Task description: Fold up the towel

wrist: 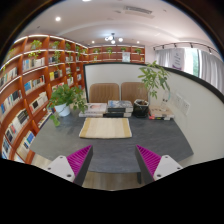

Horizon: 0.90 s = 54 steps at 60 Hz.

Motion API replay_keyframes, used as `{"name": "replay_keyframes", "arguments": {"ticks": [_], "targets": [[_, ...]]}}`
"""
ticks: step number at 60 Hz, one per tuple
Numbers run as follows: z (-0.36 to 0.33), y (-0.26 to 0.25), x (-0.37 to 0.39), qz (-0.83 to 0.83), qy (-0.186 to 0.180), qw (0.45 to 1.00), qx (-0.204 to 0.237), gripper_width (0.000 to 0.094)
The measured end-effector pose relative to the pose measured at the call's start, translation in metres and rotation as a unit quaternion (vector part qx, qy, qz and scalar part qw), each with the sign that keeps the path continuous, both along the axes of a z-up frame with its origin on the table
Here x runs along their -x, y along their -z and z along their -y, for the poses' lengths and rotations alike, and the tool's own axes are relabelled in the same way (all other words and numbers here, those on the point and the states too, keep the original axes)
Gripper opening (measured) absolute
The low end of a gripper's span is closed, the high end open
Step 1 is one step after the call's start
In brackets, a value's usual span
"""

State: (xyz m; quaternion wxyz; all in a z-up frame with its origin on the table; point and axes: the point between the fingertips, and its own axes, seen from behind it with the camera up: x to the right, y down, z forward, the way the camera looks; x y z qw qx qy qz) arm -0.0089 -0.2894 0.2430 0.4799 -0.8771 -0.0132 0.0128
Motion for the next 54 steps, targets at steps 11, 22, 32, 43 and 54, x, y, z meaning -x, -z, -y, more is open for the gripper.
{"name": "replay_keyframes", "arguments": {"ticks": [11,22,32,43,54], "targets": [[-0.075,0.113,0.084,-0.026,-0.006,0.999,0.032,0.0855],[-0.168,0.185,0.155,-0.031,-0.001,0.998,0.048,0.0856],[-0.260,0.216,0.189,-0.015,0.006,0.999,0.041,0.0866],[-0.336,0.230,0.198,0.016,0.017,1.000,0.021,0.0827],[-0.360,0.250,0.198,0.036,0.019,0.999,0.019,0.0565]]}}
